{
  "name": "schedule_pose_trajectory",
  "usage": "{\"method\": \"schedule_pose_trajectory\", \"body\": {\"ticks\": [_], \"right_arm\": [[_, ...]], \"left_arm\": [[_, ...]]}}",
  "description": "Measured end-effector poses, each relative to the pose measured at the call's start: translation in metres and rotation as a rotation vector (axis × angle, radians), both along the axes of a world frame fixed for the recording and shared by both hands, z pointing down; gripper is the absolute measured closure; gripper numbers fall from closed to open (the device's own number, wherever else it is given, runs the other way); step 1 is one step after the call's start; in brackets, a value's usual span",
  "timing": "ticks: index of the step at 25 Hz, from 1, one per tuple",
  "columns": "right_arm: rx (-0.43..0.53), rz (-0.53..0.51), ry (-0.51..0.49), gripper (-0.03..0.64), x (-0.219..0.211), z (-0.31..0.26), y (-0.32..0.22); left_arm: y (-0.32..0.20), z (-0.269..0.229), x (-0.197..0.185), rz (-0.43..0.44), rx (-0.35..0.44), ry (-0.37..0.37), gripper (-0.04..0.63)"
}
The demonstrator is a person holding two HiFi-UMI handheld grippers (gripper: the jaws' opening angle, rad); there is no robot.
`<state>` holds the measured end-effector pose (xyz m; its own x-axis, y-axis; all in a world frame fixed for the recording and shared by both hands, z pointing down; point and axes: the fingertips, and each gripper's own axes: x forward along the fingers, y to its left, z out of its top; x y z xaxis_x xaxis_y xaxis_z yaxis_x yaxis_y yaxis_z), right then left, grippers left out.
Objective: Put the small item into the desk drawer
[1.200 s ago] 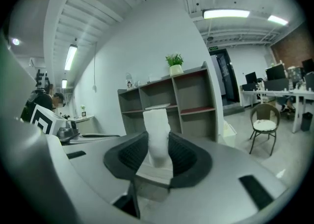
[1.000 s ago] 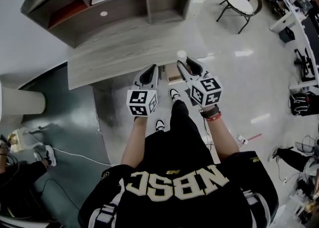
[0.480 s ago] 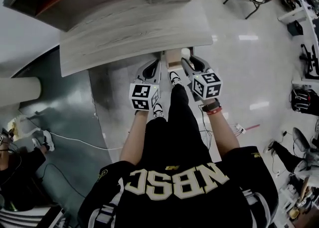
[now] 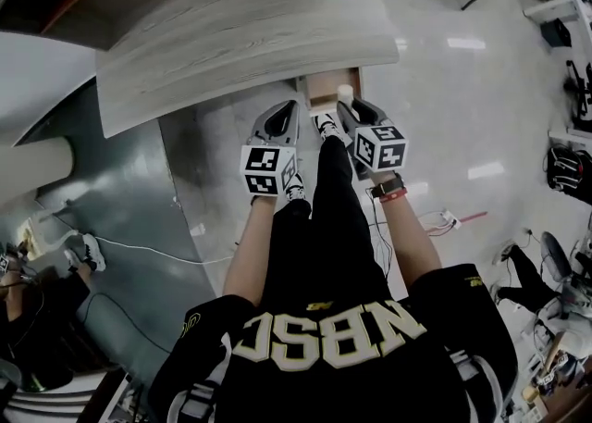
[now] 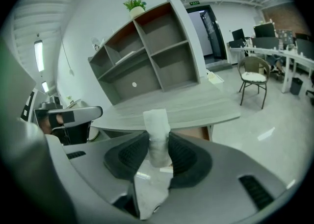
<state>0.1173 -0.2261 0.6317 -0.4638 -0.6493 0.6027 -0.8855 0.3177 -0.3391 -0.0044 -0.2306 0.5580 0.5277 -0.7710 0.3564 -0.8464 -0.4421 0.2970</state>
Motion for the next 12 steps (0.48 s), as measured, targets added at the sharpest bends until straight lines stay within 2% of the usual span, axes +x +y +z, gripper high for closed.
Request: {"method": "schedule_pose_trajectory", "body": {"ticks": [6,12], "right_arm": [[-0.064,-0.016,0.041,0.480,0.000,0.039,0.001],[-0.120,-0.043,0.069,0.480,0.000,0.085,-0.007]], "left_arm": [[0.005,0.024,0.005,0.009,-0.052,-0.012,0.583],[-0.003,0.048,0.006,-0.025,-0.099,0.001,0.583]]}}
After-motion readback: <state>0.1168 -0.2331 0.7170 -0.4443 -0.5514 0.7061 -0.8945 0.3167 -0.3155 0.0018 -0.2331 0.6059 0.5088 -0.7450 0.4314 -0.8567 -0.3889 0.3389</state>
